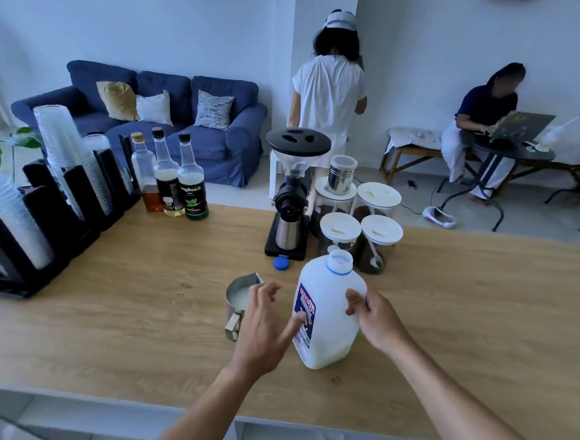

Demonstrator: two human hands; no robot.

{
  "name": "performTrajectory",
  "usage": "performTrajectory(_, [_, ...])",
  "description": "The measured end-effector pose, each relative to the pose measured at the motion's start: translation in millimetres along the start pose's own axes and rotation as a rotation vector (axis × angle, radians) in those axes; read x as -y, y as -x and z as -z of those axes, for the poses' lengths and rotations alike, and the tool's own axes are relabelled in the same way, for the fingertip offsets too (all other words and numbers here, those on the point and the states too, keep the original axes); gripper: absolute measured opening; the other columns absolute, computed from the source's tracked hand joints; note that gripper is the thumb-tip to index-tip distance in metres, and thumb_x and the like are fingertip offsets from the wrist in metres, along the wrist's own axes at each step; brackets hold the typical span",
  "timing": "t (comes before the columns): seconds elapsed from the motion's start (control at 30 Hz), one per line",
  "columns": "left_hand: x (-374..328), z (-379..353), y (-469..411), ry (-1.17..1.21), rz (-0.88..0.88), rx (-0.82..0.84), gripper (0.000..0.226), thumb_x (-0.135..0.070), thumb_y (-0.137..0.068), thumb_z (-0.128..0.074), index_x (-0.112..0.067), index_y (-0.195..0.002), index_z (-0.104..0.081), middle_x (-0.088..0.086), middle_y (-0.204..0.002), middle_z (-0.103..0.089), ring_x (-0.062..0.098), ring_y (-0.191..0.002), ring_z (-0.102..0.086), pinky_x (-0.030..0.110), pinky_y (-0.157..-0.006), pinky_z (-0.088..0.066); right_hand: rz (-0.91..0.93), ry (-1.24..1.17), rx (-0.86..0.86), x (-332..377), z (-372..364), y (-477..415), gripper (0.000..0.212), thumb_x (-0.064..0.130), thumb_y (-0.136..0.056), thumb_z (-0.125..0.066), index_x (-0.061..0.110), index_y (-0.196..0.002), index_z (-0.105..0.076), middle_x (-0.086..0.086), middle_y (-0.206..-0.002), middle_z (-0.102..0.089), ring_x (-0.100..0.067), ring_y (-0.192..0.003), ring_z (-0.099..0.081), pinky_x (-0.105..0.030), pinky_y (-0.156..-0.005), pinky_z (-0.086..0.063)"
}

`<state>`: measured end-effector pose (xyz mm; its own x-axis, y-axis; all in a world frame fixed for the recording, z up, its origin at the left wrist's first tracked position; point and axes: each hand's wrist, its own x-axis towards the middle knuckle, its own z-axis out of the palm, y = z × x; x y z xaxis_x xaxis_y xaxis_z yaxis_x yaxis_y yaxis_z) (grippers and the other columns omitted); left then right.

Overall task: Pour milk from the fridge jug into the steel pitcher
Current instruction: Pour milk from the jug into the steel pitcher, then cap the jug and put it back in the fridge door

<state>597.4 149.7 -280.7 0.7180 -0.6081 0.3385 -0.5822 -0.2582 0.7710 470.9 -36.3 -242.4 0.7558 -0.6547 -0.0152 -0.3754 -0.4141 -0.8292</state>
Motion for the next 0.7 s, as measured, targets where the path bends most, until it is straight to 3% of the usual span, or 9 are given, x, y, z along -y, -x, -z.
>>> performTrajectory(0.07, [-14.0, -10.1, -8.8, -0.003, -0.058, 0.147, 0.095, -0.081, -0.073, -0.060, -0.025, -0.141, -0.025, -0.020, -0.126, -0.026, 0.006, -0.122, -0.040, 0.018, -0.100, -0.037, 0.026, -0.032, 0.033, -0.2, 1.9, -0.2, 0.035, 0.062, -0.086, -0.042, 0.034, -0.104, -0.053, 0.009, -0.084, -0.066, -0.003, -0.082, -0.063, -0.022, -0.067, -0.044])
performTrajectory(0.17, [-30.3, -28.4, -17.8, 0.102, -0.044, 0.197, 0.121, -0.067, -0.063, -0.080, -0.024, -0.153, -0.013, -0.025, -0.144, -0.021, -0.011, -0.133, -0.028, 0.003, -0.101, -0.030, 0.073, -0.052, 0.114, -2.4, 7.7, 2.0, 0.038, 0.073, -0.079, -0.036, 0.049, -0.107, -0.047, 0.023, -0.091, -0.064, 0.006, -0.090, -0.061, -0.019, -0.074, -0.044])
performTrajectory(0.27, [-39.7, -39.3, -18.0, 0.141, -0.050, 0.099, 0.114, -0.046, -0.066, -0.082, -0.042, -0.150, -0.006, -0.048, -0.143, -0.007, -0.024, -0.130, -0.025, -0.005, -0.095, -0.027, 0.122, -0.061, 0.182, -5.4, 15.0, -1.9, 0.039, 0.083, -0.077, -0.026, 0.054, -0.086, -0.051, 0.029, -0.083, -0.064, 0.011, -0.079, -0.058, -0.013, -0.070, -0.043])
performTrajectory(0.33, [-43.4, -39.1, -15.7, 0.118, -0.060, 0.067, 0.111, -0.043, -0.066, -0.079, -0.056, -0.143, 0.000, -0.046, -0.145, -0.007, -0.021, -0.132, -0.025, -0.003, -0.098, -0.025, 0.078, -0.151, 0.174, -10.6, 18.1, -14.6, 0.056, 0.088, -0.074, -0.023, 0.041, -0.078, -0.053, 0.012, -0.084, -0.068, -0.003, -0.080, -0.063, -0.027, -0.075, -0.050])
performTrajectory(0.43, [-42.4, -37.5, -9.3, 0.069, -0.017, 0.025, 0.112, -0.043, -0.067, -0.077, -0.055, -0.144, 0.002, -0.029, -0.152, -0.018, -0.015, -0.135, -0.028, -0.001, -0.100, -0.025, -0.008, -0.236, 0.158, -17.4, 17.6, -43.9, 0.055, 0.075, -0.085, -0.030, 0.026, -0.083, -0.054, -0.007, -0.084, -0.068, -0.021, -0.078, -0.066, -0.043, -0.075, -0.055])
performTrajectory(0.53, [-38.6, -27.6, 3.5, 0.034, 0.049, 0.038, 0.113, -0.047, -0.068, -0.075, -0.055, -0.145, 0.007, -0.009, -0.155, -0.029, 0.001, -0.139, -0.033, 0.009, -0.106, -0.029, -0.009, -0.086, 0.156, -20.4, 4.4, -69.2, 0.033, 0.055, -0.091, -0.042, 0.025, -0.086, -0.054, 0.004, -0.082, -0.066, -0.018, -0.079, -0.063, -0.040, -0.075, -0.051])
performTrajectory(0.7, [-36.8, -23.6, 13.6, 0.027, 0.097, -0.031, 0.111, -0.047, -0.068, -0.077, -0.041, -0.151, -0.003, -0.025, -0.150, -0.032, -0.003, -0.135, -0.038, 0.005, -0.100, -0.034, 0.104, 0.134, 0.285, -22.8, -33.4, -113.9, 0.020, 0.039, -0.094, -0.048, 0.023, -0.103, -0.057, 0.008, -0.098, -0.064, -0.011, -0.090, -0.060, -0.031, -0.077, -0.048])
